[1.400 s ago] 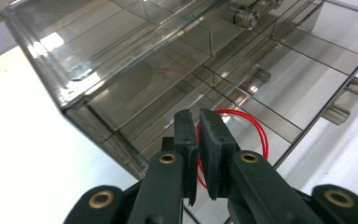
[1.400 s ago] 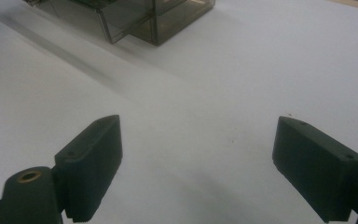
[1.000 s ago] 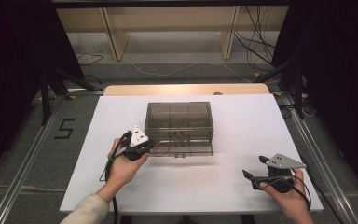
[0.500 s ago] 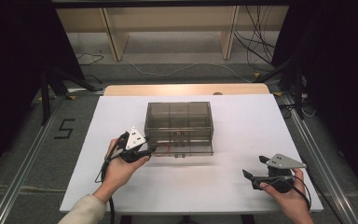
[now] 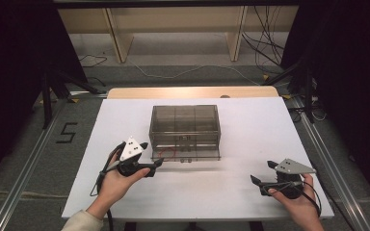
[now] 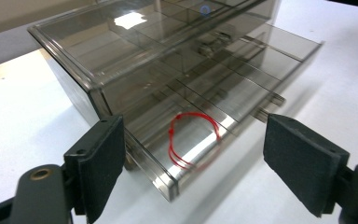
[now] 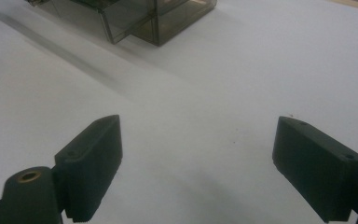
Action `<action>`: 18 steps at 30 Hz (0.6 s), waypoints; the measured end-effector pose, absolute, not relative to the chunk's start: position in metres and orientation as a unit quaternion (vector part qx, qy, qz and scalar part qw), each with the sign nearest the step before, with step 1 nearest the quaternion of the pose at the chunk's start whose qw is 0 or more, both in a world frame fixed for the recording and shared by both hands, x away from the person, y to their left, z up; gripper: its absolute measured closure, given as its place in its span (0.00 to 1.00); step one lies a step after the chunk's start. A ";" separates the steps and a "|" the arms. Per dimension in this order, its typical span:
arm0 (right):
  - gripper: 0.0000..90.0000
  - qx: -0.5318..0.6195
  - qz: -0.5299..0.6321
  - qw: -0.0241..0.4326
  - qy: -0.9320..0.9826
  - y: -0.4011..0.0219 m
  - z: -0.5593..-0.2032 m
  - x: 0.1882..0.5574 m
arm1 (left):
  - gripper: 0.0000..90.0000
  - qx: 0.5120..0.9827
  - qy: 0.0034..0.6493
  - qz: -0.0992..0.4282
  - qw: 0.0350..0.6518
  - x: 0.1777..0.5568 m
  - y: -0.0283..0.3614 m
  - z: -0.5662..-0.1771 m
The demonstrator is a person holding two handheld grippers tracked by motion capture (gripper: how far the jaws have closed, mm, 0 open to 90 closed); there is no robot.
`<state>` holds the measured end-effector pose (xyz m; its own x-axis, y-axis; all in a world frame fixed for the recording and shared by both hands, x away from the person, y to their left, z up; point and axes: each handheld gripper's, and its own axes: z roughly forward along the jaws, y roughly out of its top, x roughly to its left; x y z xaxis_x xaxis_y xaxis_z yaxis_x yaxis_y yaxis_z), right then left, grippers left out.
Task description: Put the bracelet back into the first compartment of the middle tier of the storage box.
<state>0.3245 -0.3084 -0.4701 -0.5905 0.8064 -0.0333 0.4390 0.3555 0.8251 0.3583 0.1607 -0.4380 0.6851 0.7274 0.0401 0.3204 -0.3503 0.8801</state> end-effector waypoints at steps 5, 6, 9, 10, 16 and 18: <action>0.19 0.392 0.409 0.224 0.793 -0.309 -0.470 0.325 | 0.22 0.791 0.332 0.222 0.464 0.347 0.169 -0.442; 0.19 0.392 0.409 0.224 0.793 -0.309 -0.470 0.325 | 0.21 0.791 0.332 0.221 0.464 0.346 0.171 -0.443; 0.19 0.392 0.409 0.224 0.793 -0.309 -0.470 0.324 | 0.20 0.790 0.334 0.221 0.464 0.340 0.177 -0.447; 0.19 0.390 0.412 0.225 0.792 -0.309 -0.470 0.325 | 0.20 0.790 0.334 0.222 0.464 0.339 0.180 -0.448; 0.19 0.392 0.408 0.225 0.793 -0.308 -0.470 0.324 | 0.20 0.782 0.336 0.225 0.474 0.329 0.189 -0.456; 0.19 0.391 0.408 0.225 0.793 -0.308 -0.470 0.325 | 0.20 0.786 0.335 0.217 0.472 0.329 0.190 -0.459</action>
<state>0.3246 -0.3079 -0.4701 -0.5926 0.8046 -0.0373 0.4371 0.3602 0.8241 0.3287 0.1903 -0.4589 0.6808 0.7320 0.0246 0.3221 -0.3295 0.8875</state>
